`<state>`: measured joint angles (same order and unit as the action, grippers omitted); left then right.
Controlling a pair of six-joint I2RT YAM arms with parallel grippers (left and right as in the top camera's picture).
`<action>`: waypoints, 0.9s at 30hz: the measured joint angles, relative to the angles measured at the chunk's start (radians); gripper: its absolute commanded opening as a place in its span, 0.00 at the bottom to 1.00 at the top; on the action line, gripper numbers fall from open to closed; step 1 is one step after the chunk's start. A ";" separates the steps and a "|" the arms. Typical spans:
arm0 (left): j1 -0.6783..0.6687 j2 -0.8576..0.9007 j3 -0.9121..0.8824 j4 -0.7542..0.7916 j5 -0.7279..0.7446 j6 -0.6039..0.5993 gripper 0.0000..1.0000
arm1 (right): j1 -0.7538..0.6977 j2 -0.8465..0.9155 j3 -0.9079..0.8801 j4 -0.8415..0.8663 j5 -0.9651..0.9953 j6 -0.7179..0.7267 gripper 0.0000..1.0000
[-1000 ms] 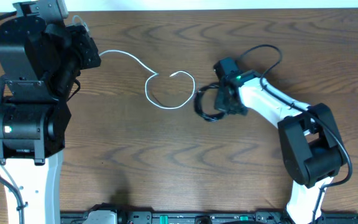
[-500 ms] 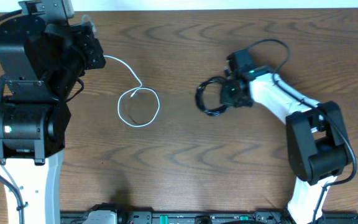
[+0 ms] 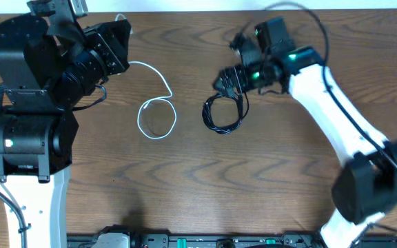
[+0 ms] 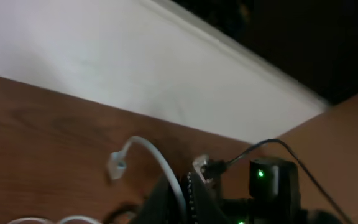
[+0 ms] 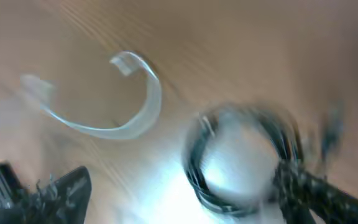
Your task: Untangle cables
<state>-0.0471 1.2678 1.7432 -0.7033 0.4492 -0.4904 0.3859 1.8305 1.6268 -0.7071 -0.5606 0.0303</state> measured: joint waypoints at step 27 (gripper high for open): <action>0.001 0.000 -0.001 -0.034 0.161 -0.223 0.51 | 0.159 -0.068 0.008 0.120 0.012 0.199 0.01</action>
<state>-0.0463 1.2682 1.7420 -0.7372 0.6098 -0.7132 0.5446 1.7622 1.6344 -0.5869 -0.5484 0.2291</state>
